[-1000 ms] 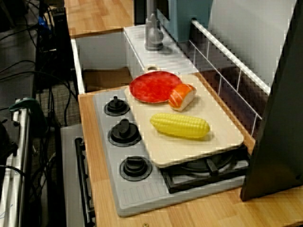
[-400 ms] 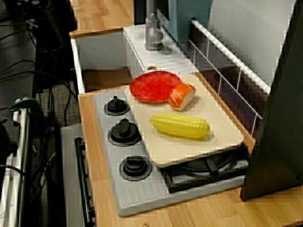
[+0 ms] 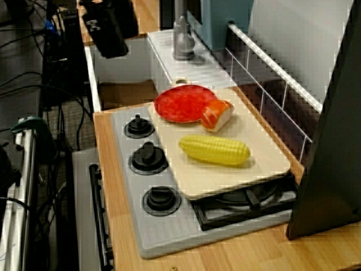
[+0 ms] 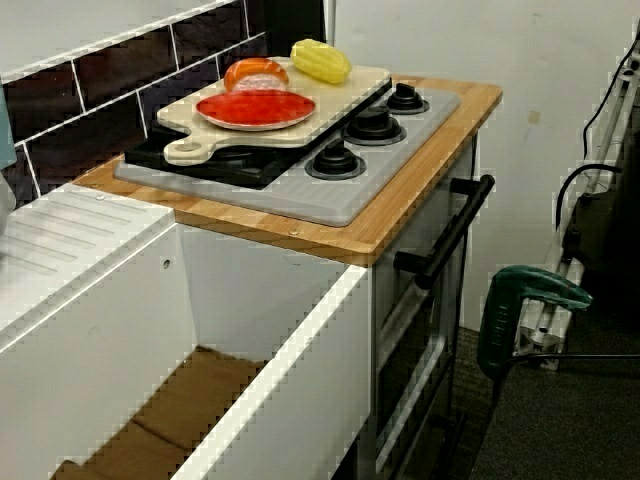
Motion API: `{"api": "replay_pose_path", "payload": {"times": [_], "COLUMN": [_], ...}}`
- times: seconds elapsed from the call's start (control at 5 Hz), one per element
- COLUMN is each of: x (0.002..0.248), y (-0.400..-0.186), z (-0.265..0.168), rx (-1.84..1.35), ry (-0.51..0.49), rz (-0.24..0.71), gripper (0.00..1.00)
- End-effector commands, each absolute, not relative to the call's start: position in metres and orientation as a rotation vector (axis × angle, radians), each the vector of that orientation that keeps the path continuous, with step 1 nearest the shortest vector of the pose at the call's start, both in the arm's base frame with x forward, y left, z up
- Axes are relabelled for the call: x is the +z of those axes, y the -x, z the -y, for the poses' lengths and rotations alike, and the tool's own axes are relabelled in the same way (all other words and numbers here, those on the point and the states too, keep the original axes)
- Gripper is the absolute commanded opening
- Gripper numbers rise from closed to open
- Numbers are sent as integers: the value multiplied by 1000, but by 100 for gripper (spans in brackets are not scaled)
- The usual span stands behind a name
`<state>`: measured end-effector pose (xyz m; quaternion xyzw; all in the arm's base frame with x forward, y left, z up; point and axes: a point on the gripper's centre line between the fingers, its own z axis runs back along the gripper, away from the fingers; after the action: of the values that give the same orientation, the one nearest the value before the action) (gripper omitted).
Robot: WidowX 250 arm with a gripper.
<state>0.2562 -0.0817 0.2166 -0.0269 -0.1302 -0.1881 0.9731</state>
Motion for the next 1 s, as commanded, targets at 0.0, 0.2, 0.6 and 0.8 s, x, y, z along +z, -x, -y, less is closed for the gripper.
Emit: {"api": "replay_pose_path", "payload": {"times": [0.0,0.2,0.6,0.8], "x": [234,234,222,209], "y": [-266,-266,-276,-297], "z": [81,81,95,117], "rx": [-293,-293,-352,-446], "ry": [-3,-3,-13,23], "rz": [254,254,309,384], "gripper": [100,100,100,100]}}
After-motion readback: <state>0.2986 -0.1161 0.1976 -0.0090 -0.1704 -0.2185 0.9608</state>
